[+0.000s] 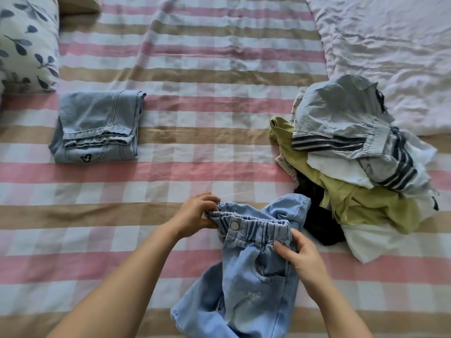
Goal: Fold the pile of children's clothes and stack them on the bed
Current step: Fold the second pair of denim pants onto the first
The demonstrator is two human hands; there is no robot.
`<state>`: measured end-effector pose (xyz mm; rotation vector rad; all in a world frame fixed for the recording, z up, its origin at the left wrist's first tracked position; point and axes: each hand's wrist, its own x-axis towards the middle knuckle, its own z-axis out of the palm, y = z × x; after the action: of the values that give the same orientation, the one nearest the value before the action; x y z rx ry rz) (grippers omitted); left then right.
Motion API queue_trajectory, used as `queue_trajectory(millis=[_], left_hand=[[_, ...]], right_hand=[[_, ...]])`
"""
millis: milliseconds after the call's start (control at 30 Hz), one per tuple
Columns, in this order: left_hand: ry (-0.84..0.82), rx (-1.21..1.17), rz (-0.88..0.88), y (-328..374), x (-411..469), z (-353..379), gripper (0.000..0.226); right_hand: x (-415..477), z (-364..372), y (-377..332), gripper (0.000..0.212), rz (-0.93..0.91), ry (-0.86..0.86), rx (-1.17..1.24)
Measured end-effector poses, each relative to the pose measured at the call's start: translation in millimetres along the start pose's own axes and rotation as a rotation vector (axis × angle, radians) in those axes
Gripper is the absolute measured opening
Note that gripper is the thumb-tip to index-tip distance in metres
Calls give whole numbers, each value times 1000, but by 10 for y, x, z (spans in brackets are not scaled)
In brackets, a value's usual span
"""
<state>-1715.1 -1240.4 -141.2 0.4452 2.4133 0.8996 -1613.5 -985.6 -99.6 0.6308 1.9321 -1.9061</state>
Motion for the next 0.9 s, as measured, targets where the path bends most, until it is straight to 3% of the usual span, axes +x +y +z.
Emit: queue_trajectory(millis=[133,400,567,900], left_hand=[[97,54,111,342,-255,-289,24],[230,116,212,1366,-1184,-1407,18],[215,136,61,1776,-1645,-1888,44],[584,-522,31,2105,-2175,-2036,11]], right_hand=[[-250,-124,-374,28,-18,6,89],[-1003,-194,-1742,24,-254,-176,108],[-1352,-14,-2309,22,-308,-164,178],[-1655,136,-2598,11,-373,66,-18]])
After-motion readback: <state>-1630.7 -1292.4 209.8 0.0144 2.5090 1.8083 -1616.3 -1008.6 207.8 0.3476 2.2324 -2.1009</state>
